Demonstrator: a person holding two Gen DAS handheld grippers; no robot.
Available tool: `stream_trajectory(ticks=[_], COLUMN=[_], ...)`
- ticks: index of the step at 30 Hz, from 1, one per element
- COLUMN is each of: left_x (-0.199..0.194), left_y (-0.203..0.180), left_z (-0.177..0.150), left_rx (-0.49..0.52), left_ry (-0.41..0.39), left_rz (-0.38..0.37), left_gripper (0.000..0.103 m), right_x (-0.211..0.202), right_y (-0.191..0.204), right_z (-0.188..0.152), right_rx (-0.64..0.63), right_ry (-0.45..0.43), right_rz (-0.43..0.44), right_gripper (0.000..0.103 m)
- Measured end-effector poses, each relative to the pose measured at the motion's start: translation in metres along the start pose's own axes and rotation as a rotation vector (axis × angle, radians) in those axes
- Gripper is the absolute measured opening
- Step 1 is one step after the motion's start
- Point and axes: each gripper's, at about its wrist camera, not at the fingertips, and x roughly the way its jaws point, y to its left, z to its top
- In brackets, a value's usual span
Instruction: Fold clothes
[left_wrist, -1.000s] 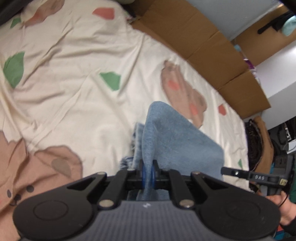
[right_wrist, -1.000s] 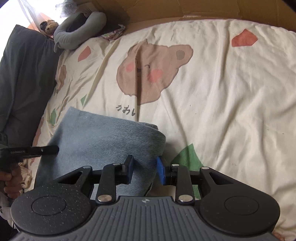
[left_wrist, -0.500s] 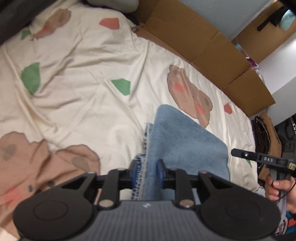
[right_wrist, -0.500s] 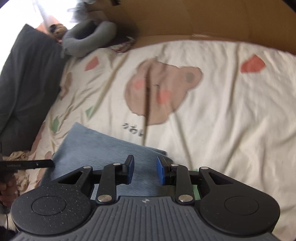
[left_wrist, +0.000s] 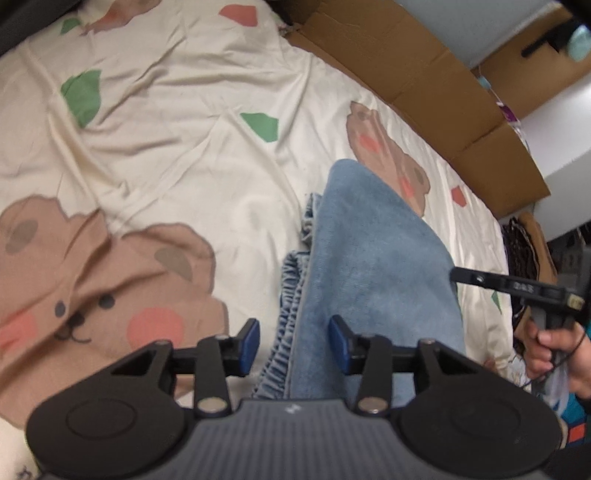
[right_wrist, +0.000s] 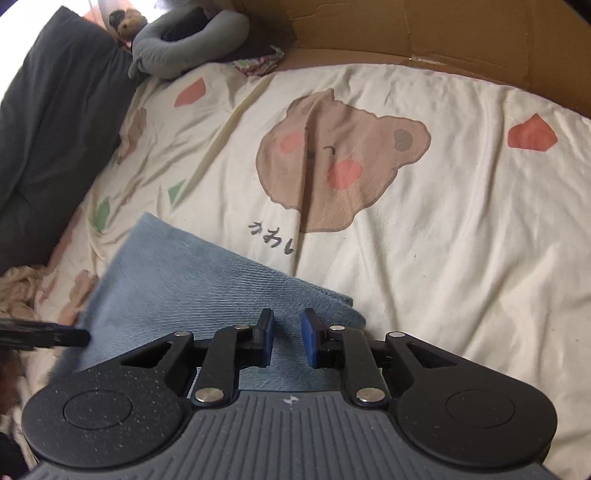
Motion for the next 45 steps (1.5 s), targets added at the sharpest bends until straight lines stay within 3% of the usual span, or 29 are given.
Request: stream_trajectory(ticks=[6, 10, 19, 22, 24, 29, 32, 34, 36, 38, 45], left_x=[-0.005, -0.007, -0.003, 0.0, 0.003, 0.016, 0.02, 0.021, 0.021, 0.021, 0.028], left_y=[0.001, 0.004, 0.005, 0.004, 0.004, 0.009, 0.013, 0.013, 0.014, 0.013, 0.008], left_z=[-0.008, -0.013, -0.014, -0.013, -0.013, -0.014, -0.016, -0.016, -0.017, -0.017, -0.018], left_rx=[0.001, -0.008, -0.014, -0.017, -0.02, -0.068, -0.096, -0.101, -0.106, -0.109, -0.143], left_ry=[0.008, 0.018, 0.024, 0.026, 0.027, 0.071, 0.078, 0.08, 0.082, 0.081, 0.089], left_rz=[-0.012, -0.014, -0.013, -0.015, -0.026, -0.087, -0.106, -0.116, -0.127, -0.132, -0.166], left_gripper=[0.047, 0.054, 0.055, 0.057, 0.058, 0.064, 0.064, 0.063, 0.061, 0.06, 0.056], right_x=[-0.014, -0.018, -0.02, -0.019, -0.018, 0.007, 0.016, 0.013, 0.009, 0.005, -0.008], right_y=[-0.006, -0.011, -0.015, -0.022, -0.03, -0.056, -0.057, -0.056, -0.054, -0.052, -0.046], right_z=[-0.024, -0.047, -0.076, -0.079, -0.078, -0.083, -0.083, -0.077, -0.071, -0.065, -0.045], right_rx=[0.022, 0.036, 0.038, 0.09, 0.143, 0.346, 0.39, 0.374, 0.357, 0.341, 0.283], right_ry=[0.111, 0.161, 0.294, 0.29, 0.27, 0.255, 0.25, 0.24, 0.229, 0.219, 0.183], right_rz=[0.118, 0.161, 0.234, 0.253, 0.262, 0.349, 0.4, 0.396, 0.393, 0.39, 0.378], right_gripper=[0.022, 0.021, 0.022, 0.031, 0.044, 0.049, 0.048, 0.04, 0.025, 0.021, 0.019])
